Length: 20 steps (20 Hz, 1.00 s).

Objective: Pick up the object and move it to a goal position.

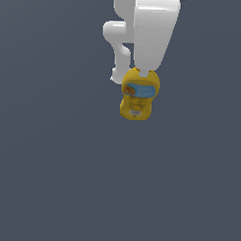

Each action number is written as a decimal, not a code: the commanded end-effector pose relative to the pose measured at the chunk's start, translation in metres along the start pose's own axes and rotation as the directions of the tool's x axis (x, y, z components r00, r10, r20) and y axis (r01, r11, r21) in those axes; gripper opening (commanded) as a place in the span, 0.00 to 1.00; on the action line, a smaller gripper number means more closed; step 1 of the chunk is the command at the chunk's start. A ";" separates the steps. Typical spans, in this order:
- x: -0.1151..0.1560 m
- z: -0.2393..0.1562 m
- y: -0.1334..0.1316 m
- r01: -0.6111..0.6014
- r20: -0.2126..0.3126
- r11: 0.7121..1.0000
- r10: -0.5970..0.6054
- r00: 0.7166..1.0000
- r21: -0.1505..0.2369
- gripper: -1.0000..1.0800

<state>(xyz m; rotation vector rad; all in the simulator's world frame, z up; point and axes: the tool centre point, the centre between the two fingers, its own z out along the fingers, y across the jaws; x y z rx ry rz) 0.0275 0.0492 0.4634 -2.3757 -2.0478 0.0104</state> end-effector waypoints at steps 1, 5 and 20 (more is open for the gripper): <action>0.006 -0.017 0.002 0.000 -0.002 1.000 0.000 1.000 -0.008 0.00; 0.013 -0.033 0.006 0.000 -0.002 1.000 0.000 1.000 -0.008 0.00; 0.028 -0.063 0.013 0.000 -0.002 1.000 0.000 1.000 -0.008 0.00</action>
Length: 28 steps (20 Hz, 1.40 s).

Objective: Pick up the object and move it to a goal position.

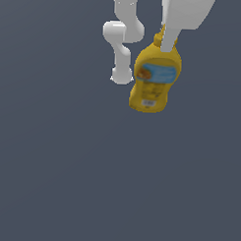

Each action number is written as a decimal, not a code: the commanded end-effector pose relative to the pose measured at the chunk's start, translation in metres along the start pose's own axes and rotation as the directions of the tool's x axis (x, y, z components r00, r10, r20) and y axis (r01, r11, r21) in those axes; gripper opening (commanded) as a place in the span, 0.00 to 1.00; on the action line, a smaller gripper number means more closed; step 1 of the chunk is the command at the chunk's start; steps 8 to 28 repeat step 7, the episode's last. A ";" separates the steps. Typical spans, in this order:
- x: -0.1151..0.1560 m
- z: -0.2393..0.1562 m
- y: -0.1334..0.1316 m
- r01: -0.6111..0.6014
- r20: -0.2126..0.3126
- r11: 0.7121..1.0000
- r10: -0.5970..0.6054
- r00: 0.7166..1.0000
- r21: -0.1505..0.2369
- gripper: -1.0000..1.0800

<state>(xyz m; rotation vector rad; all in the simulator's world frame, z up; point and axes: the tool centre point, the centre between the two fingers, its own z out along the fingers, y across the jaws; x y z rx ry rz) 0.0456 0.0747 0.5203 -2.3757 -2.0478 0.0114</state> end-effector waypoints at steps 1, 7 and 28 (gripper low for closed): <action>0.001 -0.007 0.000 0.000 -0.002 1.000 0.000 1.000 -0.009 0.00; 0.002 -0.009 0.001 0.000 -0.002 1.000 0.000 1.000 -0.009 0.00; 0.002 -0.009 0.001 0.000 -0.002 1.000 0.000 1.000 -0.009 0.00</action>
